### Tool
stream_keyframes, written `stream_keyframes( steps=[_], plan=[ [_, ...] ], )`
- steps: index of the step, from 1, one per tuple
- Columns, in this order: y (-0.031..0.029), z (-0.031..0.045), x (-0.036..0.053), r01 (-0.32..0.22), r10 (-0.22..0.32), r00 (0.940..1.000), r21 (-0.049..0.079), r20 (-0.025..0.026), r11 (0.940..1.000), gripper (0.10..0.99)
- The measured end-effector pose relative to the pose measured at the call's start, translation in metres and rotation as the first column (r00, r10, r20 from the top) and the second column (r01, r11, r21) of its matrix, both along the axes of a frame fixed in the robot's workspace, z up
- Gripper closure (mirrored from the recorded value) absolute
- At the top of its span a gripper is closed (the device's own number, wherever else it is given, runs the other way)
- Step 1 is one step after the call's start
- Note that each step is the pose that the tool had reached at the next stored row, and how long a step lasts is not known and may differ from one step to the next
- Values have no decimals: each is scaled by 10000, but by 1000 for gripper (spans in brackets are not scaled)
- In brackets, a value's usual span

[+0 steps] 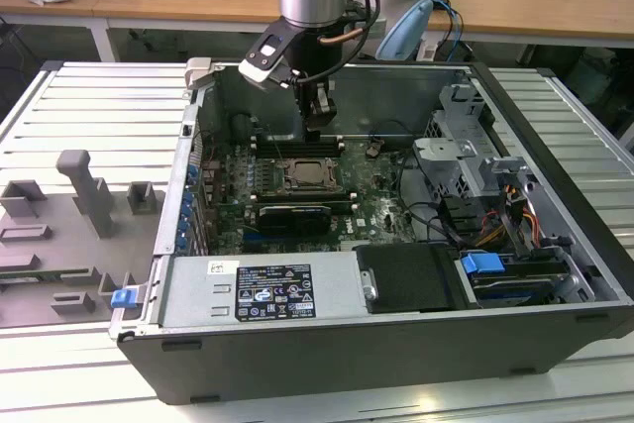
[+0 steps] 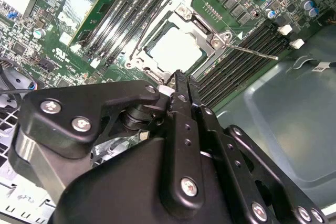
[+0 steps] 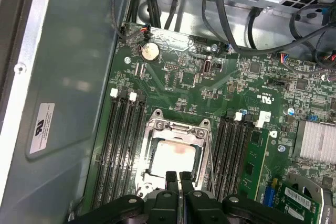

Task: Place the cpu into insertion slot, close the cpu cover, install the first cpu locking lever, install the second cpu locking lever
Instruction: 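Install the first cpu locking lever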

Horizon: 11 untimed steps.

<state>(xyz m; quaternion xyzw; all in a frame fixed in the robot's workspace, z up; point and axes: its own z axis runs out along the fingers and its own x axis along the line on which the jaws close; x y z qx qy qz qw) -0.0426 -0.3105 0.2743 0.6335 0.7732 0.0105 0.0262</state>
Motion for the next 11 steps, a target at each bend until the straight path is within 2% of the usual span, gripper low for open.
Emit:
stream_keyframes(
  steps=[11],
  plan=[
    [0,0,0,-242,242,9997,0,0,9997,925]
  ],
)
